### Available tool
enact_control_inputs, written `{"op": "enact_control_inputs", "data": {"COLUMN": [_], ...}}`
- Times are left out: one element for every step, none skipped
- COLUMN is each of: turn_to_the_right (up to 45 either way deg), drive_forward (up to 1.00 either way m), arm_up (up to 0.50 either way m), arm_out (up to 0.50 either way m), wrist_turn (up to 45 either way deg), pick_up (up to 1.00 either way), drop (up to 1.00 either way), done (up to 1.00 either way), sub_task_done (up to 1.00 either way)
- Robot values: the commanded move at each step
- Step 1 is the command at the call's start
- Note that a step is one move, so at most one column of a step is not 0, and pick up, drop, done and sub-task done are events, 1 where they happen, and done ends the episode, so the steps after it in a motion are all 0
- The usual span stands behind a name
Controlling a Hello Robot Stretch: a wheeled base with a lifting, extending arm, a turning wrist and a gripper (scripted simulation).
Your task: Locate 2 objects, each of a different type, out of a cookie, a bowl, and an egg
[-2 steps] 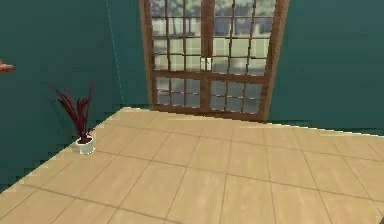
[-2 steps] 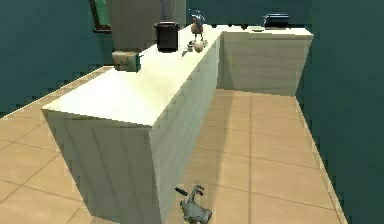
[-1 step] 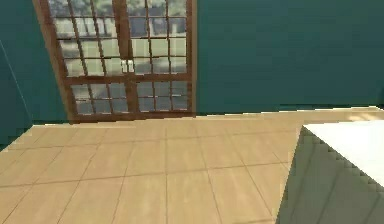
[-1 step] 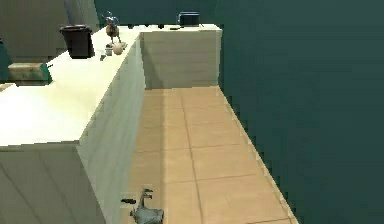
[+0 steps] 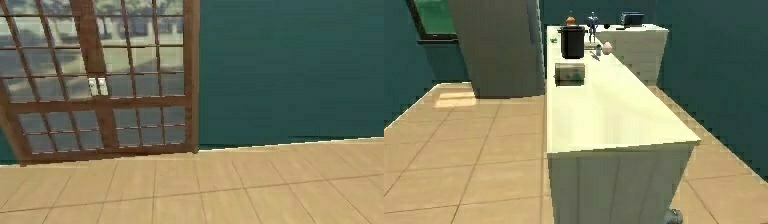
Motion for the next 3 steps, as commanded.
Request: {"op": "enact_control_inputs", "data": {"turn_to_the_right": [45.0,45.0,0.0], "drive_forward": [0.0,0.0,0.0], "arm_up": [0.0,0.0,0.0], "arm_out": [0.0,0.0,0.0], "wrist_turn": [0.0,0.0,0.0], "pick_up": [0.0,0.0,0.0], "drop": [0.0,0.0,0.0], "done": [0.0,0.0,1.0], "sub_task_done": [0.0,0.0,0.0]}}
